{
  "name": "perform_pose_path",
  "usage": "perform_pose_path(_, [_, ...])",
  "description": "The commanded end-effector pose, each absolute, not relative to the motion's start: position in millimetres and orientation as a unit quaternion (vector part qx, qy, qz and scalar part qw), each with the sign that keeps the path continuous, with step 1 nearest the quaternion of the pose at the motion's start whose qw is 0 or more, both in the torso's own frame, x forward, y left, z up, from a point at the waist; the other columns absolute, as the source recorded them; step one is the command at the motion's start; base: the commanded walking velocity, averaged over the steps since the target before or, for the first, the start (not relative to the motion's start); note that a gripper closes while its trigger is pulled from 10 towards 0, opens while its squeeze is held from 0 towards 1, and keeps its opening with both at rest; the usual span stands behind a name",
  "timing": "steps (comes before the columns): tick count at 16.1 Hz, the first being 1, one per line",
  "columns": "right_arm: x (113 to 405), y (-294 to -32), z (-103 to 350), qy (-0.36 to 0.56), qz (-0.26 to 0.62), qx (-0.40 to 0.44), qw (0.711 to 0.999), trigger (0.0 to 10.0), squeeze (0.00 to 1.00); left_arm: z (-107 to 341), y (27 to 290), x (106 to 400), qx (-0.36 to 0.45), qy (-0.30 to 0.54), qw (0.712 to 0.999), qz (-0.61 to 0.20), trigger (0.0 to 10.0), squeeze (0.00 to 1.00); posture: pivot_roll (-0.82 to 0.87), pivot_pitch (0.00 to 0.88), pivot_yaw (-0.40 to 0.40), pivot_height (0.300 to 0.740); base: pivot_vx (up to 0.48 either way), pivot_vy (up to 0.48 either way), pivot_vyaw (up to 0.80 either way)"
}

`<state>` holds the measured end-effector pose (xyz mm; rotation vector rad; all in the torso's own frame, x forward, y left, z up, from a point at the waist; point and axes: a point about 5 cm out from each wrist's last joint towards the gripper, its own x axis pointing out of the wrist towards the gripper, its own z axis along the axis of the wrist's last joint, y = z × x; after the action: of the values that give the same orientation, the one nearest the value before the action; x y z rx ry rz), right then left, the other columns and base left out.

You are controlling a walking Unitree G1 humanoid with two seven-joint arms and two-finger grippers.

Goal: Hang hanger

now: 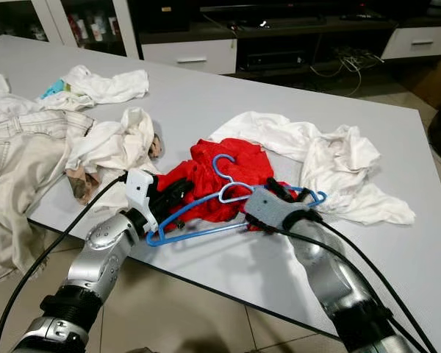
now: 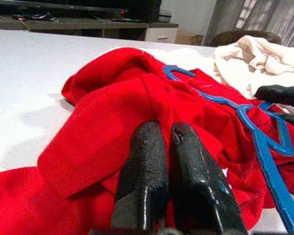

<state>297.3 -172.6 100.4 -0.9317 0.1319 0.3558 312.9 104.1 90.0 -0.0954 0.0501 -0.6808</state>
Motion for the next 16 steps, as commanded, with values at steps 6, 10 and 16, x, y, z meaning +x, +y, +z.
perform_pose_path(6, [296,-181,121,0.082,0.189,-0.384,0.9,10.0,0.82,94,104,315,-0.038,0.016,0.942,-0.334,10.0,0.0,-0.09,0.0,0.013,0.74,0.0,0.0,0.0])
perform_pose_path(10, [287,-183,132,0.103,0.27,-0.32,0.902,10.0,0.0,94,104,314,-0.038,0.017,0.942,-0.332,10.0,0.0,-0.08,0.0,0.01,0.74,0.0,0.0,0.0])
perform_pose_path(16, [287,-208,148,0.124,0.325,-0.294,0.89,10.0,0.0,93,104,314,-0.038,0.018,0.943,-0.331,10.0,0.0,-0.08,0.0,0.004,0.74,0.0,0.0,0.0])
